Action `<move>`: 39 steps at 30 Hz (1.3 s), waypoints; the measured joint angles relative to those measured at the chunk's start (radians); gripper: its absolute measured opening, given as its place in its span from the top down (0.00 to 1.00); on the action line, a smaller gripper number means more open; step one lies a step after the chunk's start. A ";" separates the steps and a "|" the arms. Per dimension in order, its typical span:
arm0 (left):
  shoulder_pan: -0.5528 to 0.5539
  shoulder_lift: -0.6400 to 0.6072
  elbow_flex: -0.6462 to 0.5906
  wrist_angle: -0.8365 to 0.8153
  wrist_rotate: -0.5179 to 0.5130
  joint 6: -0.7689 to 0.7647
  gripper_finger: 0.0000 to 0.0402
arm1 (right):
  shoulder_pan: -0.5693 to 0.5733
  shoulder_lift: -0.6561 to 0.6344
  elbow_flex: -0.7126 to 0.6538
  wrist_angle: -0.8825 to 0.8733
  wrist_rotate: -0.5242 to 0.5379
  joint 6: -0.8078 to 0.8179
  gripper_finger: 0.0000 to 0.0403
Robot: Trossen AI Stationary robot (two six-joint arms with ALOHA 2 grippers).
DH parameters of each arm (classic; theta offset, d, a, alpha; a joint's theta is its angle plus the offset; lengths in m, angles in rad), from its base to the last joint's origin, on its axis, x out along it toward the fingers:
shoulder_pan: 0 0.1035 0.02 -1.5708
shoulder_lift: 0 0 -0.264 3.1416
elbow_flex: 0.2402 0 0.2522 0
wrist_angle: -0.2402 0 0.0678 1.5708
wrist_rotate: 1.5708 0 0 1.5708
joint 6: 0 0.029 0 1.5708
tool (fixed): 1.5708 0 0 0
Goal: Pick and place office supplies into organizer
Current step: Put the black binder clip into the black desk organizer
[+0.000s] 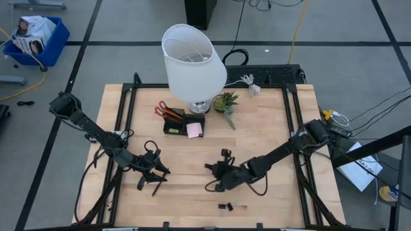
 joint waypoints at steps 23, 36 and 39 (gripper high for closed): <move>-0.055 -0.382 0.000 -0.103 -0.041 0.214 0.55 | -0.274 0.269 0.204 0.490 -0.282 -0.335 1.00; -0.055 -0.452 0.000 -0.114 -0.043 0.238 0.55 | -0.435 0.363 0.369 0.428 -0.258 -0.394 1.00; -0.055 -0.452 0.000 -0.114 -0.042 0.233 0.55 | -0.446 0.363 0.369 0.428 -0.260 -0.420 1.00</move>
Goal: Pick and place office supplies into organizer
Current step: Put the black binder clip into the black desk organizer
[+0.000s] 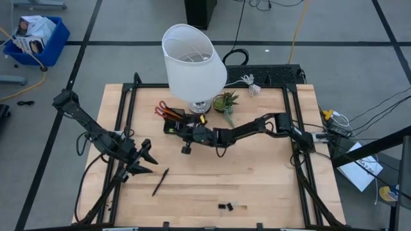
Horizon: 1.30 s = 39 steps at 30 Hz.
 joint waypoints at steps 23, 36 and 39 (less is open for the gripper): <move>0.000 0.000 0.000 0.000 0.008 -0.005 0.55 | -0.050 0.000 0.000 0.024 -0.076 -0.021 0.90; 0.000 0.001 0.000 -0.015 0.034 -0.002 0.55 | -0.026 0.000 0.000 0.016 -0.077 0.005 0.88; 0.000 0.001 0.000 -0.048 0.009 -0.001 0.55 | -0.004 0.000 0.000 0.016 -0.078 0.005 0.87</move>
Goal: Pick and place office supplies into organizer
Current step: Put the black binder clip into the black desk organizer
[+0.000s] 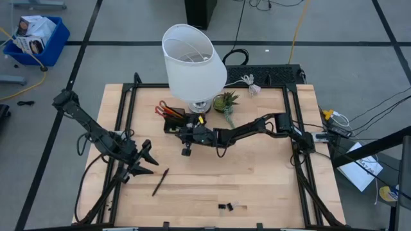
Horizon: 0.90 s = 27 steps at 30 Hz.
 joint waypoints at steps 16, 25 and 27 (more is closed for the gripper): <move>0.000 0.000 0.000 -0.033 -0.038 -0.021 0.55 | 0.183 -0.014 0.000 -0.100 0.003 0.061 0.89; 0.000 0.000 0.000 -0.044 -0.037 -0.005 0.55 | 0.284 -0.051 -0.001 -0.248 0.031 0.146 0.89; 0.000 0.000 0.000 -0.047 -0.038 -0.003 0.55 | 0.295 -0.051 -0.001 -0.277 0.027 0.205 0.89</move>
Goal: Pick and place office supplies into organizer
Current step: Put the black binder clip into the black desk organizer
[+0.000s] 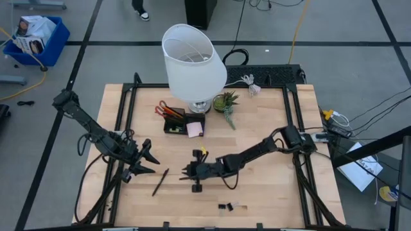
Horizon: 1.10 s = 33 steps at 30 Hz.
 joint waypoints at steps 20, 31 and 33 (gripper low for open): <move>0.001 0.013 0.000 -0.124 -0.208 -0.076 0.55 | 0.218 -0.122 0.000 -0.372 -0.151 0.254 0.53; 0.003 0.058 0.000 -0.128 -0.233 -0.135 0.55 | 0.310 -0.213 0.000 -0.668 -0.097 0.439 0.61; 0.003 0.066 0.000 -0.127 -0.235 -0.135 0.55 | 0.312 -0.208 -0.002 -0.666 -0.099 0.444 0.61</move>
